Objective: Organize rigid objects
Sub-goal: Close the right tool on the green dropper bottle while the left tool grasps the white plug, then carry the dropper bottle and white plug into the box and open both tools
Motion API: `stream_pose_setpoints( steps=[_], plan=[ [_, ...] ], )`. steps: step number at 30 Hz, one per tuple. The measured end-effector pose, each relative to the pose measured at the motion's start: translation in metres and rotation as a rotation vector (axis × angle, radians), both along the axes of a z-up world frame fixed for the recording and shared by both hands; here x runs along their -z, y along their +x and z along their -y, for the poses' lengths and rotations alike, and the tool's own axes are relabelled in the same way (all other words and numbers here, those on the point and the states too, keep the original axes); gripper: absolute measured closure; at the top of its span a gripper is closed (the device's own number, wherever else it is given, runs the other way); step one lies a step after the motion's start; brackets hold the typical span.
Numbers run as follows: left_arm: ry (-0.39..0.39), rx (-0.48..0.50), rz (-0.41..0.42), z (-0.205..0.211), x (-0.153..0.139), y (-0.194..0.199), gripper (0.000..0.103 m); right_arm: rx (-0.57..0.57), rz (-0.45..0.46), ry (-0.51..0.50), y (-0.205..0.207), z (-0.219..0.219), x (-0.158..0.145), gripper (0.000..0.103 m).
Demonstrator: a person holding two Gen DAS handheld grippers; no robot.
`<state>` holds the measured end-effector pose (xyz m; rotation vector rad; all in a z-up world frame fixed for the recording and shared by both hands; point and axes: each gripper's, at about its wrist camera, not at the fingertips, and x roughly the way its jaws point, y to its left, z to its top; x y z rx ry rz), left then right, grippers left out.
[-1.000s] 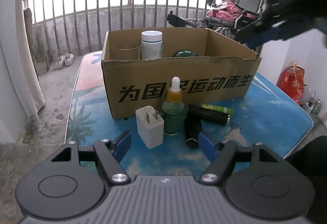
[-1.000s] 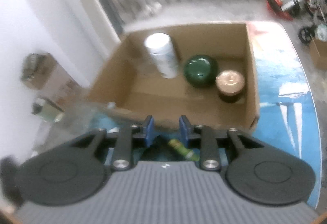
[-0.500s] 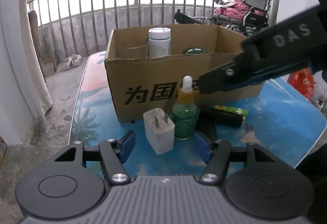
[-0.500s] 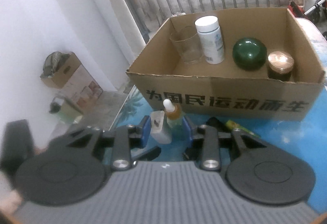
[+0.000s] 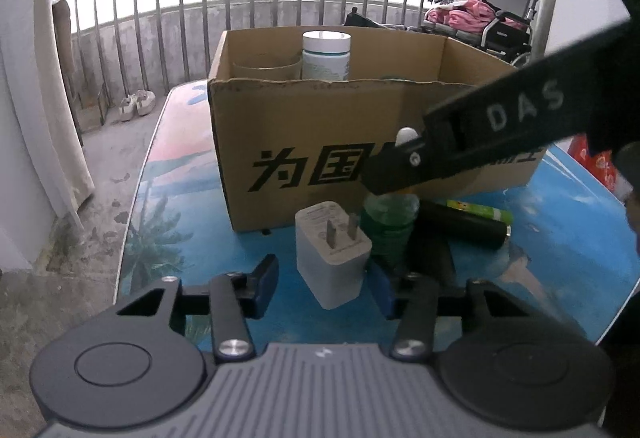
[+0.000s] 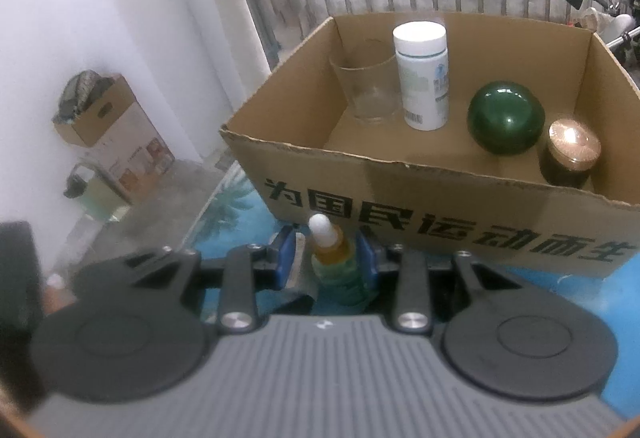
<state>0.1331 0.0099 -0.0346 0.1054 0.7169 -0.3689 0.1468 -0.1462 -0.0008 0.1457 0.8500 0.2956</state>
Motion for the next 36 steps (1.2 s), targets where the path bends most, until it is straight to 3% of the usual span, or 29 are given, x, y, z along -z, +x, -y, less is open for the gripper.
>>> stream_pose_setpoints(
  steps=[8,11,18,24,26,36],
  plan=[
    [0.016,0.008,0.006,0.01,0.003,0.004,0.058,0.006,-0.035,-0.007,0.008,-0.001,0.017,0.071],
    [0.016,0.005,0.02,0.008,0.004,0.003,0.068,0.006,-0.037,-0.002,0.008,-0.001,0.02,0.071],
    [0.042,-0.01,0.015,0.007,0.0,0.0,0.07,-0.005,-0.032,-0.011,0.007,-0.002,0.02,0.071],
    [0.069,-0.015,0.033,0.016,-0.002,0.003,0.063,-0.007,-0.028,-0.014,0.006,-0.003,0.02,0.071],
    [0.072,-0.027,0.034,0.017,-0.001,0.004,0.068,-0.008,-0.028,-0.016,0.006,-0.004,0.021,0.071],
    [0.053,-0.044,0.061,0.012,-0.009,-0.004,0.072,-0.015,-0.023,0.005,0.003,-0.001,0.022,0.072]
  ],
)
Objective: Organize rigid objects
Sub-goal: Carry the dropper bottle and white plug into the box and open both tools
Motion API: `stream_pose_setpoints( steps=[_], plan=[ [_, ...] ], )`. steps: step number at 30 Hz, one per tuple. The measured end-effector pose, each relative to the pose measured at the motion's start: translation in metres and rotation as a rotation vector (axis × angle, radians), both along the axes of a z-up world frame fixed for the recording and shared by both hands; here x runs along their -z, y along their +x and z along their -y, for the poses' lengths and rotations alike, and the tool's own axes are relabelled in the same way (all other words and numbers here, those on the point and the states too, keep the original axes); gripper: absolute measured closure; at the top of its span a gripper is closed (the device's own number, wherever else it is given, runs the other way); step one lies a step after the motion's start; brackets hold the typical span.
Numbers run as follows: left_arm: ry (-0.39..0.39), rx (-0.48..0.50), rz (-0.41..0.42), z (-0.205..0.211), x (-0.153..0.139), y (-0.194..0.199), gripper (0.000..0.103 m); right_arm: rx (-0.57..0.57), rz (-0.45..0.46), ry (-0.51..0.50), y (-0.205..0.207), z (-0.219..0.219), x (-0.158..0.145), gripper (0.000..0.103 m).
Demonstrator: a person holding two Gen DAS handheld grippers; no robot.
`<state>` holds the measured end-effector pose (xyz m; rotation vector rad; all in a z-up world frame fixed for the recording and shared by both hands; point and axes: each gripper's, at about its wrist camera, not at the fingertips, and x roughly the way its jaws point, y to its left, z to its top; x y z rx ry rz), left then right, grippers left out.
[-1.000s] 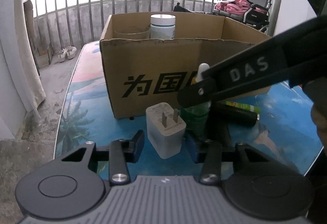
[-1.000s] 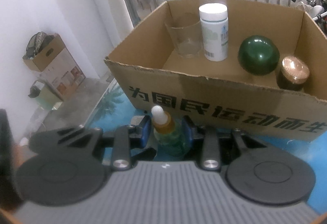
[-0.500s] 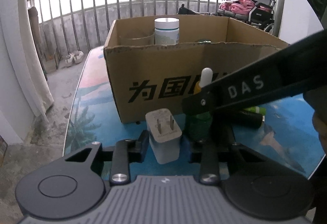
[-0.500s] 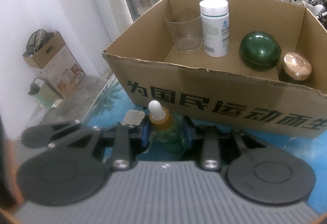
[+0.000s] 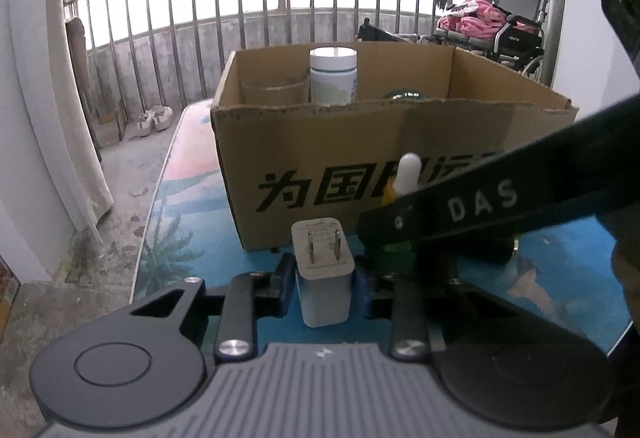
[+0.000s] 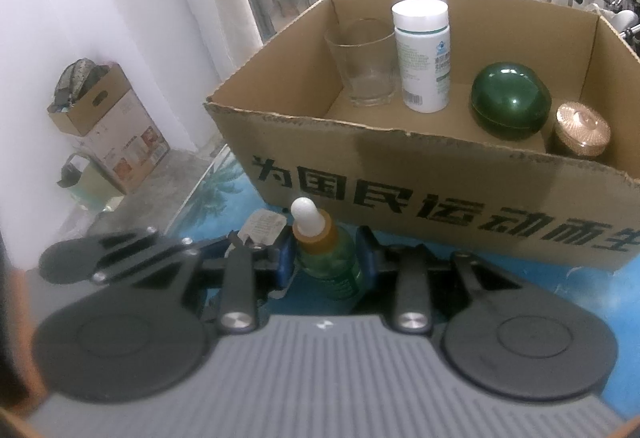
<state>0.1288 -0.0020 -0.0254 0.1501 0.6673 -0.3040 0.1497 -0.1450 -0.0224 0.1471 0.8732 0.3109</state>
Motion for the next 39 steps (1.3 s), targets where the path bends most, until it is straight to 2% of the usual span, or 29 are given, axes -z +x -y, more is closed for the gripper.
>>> stream_pose_setpoints(
  steps=[6,12,17,21,25,29,33,39],
  plan=[
    [-0.005,-0.002,0.037,0.0,-0.014,-0.011,0.073,-0.017,0.023,0.013,-0.009,-0.003,-0.01,0.072],
    [-0.008,0.009,0.11,0.004,-0.044,-0.028,0.073,-0.025,0.066,0.04,-0.02,0.004,-0.034,0.072],
    [-0.027,0.039,0.181,0.005,-0.081,-0.028,0.073,-0.052,0.129,0.06,-0.024,0.014,-0.071,0.072],
    [-0.041,0.071,0.222,0.009,-0.11,-0.009,0.073,-0.064,0.177,0.077,-0.013,0.026,-0.106,0.072],
    [-0.081,0.108,0.194,0.015,-0.127,0.034,0.073,-0.06,0.198,0.077,0.016,0.04,-0.132,0.072],
    [-0.088,0.129,0.141,0.024,-0.125,0.078,0.073,-0.042,0.169,0.077,0.056,0.058,-0.139,0.072],
    [-0.064,0.132,0.05,0.034,-0.101,0.119,0.073,-0.017,0.102,0.072,0.1,0.072,-0.119,0.072],
    [-0.003,0.111,-0.067,0.045,-0.068,0.159,0.073,0.002,-0.005,0.069,0.149,0.078,-0.07,0.072]
  ],
)
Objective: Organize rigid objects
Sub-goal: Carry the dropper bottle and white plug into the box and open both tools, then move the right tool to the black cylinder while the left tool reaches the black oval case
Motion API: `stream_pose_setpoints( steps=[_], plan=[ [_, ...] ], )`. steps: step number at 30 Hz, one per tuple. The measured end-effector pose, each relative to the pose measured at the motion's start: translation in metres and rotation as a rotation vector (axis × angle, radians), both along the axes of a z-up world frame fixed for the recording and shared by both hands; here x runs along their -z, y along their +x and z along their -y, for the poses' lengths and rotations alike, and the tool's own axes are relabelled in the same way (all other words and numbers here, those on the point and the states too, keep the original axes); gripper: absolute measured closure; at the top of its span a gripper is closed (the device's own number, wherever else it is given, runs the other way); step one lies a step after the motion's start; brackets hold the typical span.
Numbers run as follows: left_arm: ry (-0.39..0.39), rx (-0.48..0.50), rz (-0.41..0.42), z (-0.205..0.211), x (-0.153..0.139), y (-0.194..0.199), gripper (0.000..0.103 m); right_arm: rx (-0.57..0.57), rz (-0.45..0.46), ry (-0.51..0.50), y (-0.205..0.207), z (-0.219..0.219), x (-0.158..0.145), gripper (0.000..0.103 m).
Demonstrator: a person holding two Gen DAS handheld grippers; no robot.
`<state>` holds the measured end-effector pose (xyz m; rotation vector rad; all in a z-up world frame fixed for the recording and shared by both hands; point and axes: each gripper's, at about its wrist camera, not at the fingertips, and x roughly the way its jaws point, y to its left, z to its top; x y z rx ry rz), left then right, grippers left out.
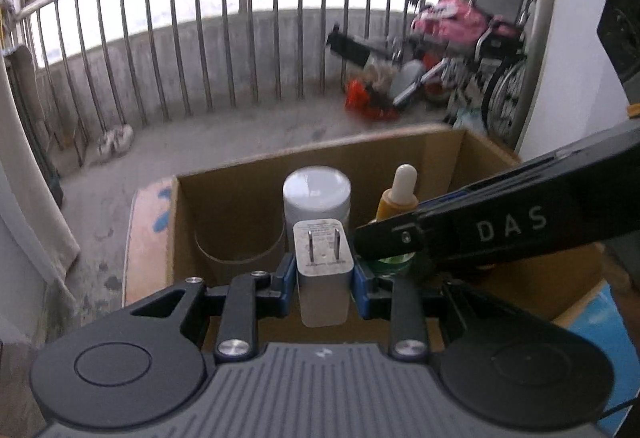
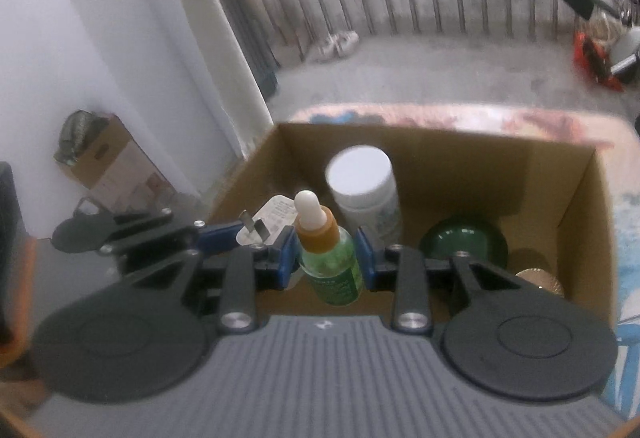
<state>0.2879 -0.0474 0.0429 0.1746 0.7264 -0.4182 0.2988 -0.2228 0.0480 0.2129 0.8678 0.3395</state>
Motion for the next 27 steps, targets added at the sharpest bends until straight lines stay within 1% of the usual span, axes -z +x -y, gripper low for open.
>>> stream_pose_setpoints(
  steps=[3,9,13,22,27],
  plan=[
    [0.024,-0.018,-0.042,0.001,0.007,0.009,0.073,0.001,-0.039,0.003,0.015,0.001,0.019,0.072],
    [0.063,-0.065,-0.101,-0.001,0.015,0.02,0.072,-0.015,-0.105,-0.025,0.027,-0.01,0.047,0.072],
    [0.054,-0.076,-0.141,-0.007,0.023,0.026,0.075,-0.022,-0.136,-0.051,0.035,-0.018,0.059,0.072],
    [0.042,-0.073,-0.154,-0.011,0.026,0.027,0.074,-0.027,-0.166,-0.066,0.041,-0.026,0.066,0.071],
    [0.019,-0.078,-0.152,-0.011,0.021,0.027,0.071,-0.026,-0.157,-0.066,0.038,-0.025,0.06,0.07]
  ],
)
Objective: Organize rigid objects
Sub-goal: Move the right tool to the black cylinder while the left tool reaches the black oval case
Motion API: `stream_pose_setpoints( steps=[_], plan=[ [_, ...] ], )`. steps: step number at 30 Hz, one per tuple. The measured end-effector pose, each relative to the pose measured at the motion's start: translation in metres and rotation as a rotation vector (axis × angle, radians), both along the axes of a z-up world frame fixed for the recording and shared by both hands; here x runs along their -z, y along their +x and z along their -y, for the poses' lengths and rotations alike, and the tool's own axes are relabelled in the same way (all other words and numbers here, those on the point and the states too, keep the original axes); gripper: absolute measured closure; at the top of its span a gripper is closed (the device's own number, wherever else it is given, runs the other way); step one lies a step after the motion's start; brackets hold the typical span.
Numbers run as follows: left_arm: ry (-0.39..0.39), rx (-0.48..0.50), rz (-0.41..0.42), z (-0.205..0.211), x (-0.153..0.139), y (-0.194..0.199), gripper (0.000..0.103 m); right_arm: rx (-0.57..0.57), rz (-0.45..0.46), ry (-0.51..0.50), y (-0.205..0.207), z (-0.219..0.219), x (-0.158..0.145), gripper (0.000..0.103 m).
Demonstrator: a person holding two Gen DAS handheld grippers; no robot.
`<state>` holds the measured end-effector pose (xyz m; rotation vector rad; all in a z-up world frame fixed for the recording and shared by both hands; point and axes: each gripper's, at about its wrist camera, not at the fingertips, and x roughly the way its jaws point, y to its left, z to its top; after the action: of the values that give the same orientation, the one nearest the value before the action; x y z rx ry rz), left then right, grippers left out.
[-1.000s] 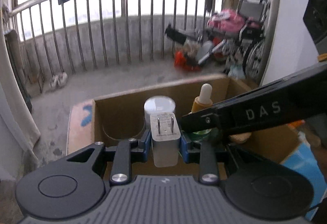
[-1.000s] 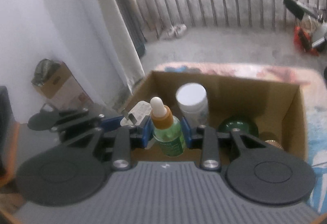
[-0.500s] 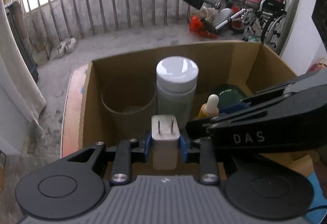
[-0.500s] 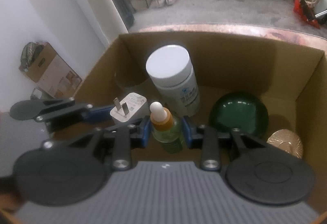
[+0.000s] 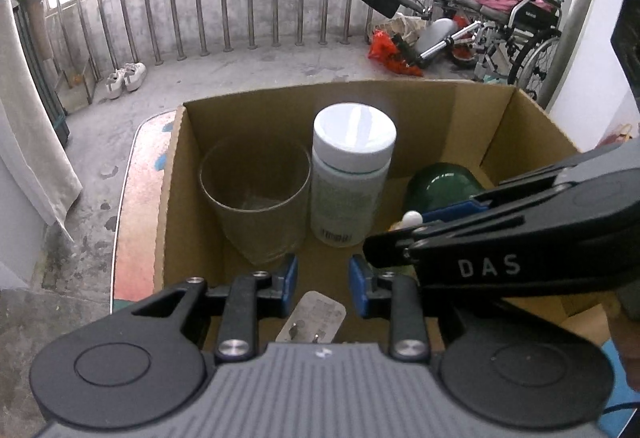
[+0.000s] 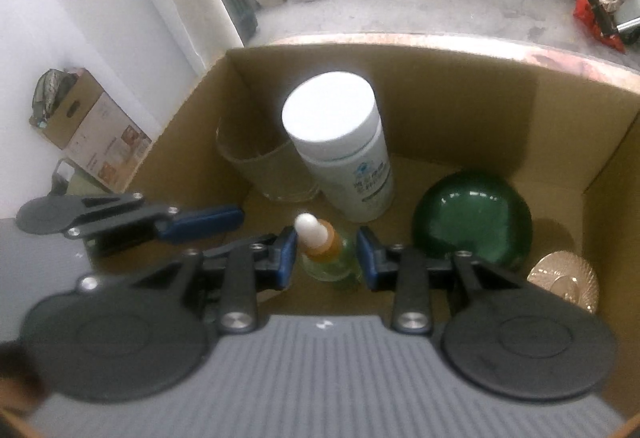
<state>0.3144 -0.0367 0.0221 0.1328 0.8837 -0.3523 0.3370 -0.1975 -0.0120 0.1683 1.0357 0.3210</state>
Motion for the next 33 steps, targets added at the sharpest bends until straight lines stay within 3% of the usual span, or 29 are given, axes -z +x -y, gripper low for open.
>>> stream_pose_setpoints(
  steps=[6,10,16,26,33],
  plan=[
    [-0.001,0.006,0.024,-0.002,-0.008,-0.006,0.059,0.01,0.019,0.006,-0.004,0.004,-0.011,0.07],
    [0.003,0.011,0.06,-0.002,-0.019,-0.016,0.041,0.029,0.036,0.016,-0.012,0.011,-0.022,0.07],
    [-0.027,0.018,0.111,-0.007,-0.044,-0.039,0.037,0.061,0.084,0.057,-0.033,0.025,-0.052,0.062],
    [-0.091,0.052,0.214,-0.018,-0.093,-0.114,0.026,0.105,0.22,0.129,-0.12,0.055,-0.116,0.062],
    [-0.107,0.094,0.226,-0.018,-0.095,-0.169,0.024,0.121,0.268,0.158,-0.201,0.074,-0.126,0.061]
  ],
)
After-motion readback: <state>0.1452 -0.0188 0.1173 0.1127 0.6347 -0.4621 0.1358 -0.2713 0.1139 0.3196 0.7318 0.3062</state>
